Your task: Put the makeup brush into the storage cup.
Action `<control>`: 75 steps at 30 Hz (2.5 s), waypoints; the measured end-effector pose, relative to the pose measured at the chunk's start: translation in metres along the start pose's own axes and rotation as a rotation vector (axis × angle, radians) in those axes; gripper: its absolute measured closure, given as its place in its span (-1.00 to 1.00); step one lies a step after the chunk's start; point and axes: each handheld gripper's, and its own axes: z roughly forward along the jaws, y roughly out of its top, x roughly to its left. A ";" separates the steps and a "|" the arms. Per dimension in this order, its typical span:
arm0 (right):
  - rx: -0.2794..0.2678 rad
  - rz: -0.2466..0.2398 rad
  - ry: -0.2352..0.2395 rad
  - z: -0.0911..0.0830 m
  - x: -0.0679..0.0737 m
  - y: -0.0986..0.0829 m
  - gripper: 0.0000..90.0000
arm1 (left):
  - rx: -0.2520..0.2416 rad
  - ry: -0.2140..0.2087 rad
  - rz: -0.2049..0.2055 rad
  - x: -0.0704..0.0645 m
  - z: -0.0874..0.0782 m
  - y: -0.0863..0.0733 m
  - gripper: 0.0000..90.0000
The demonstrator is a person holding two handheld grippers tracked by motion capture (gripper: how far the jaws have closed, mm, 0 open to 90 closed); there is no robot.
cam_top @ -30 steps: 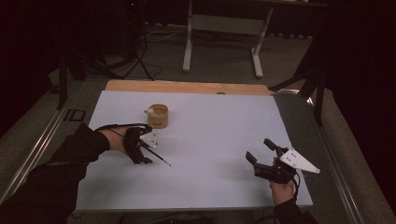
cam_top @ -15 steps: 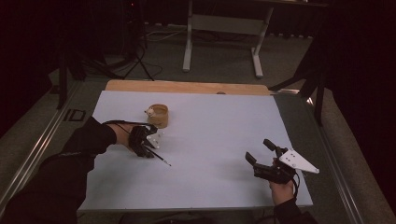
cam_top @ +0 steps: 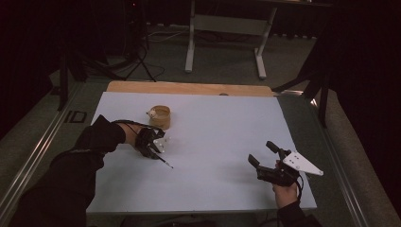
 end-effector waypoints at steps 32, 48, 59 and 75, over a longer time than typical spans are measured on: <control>-0.002 0.000 0.000 0.000 -0.001 0.001 -0.72 | 0.018 -0.037 -0.059 0.001 -0.023 0.017 0.92; -0.009 -0.005 0.011 0.000 0.000 0.002 -0.72 | -0.141 0.036 -0.258 -0.008 -0.068 0.001 0.92; -0.005 -0.028 0.014 0.001 0.000 0.003 -0.72 | -0.353 0.138 -0.365 -0.023 -0.092 -0.020 0.92; 0.007 -0.033 0.012 0.002 0.001 0.002 -0.72 | -0.570 0.279 -0.568 -0.033 -0.099 -0.038 0.92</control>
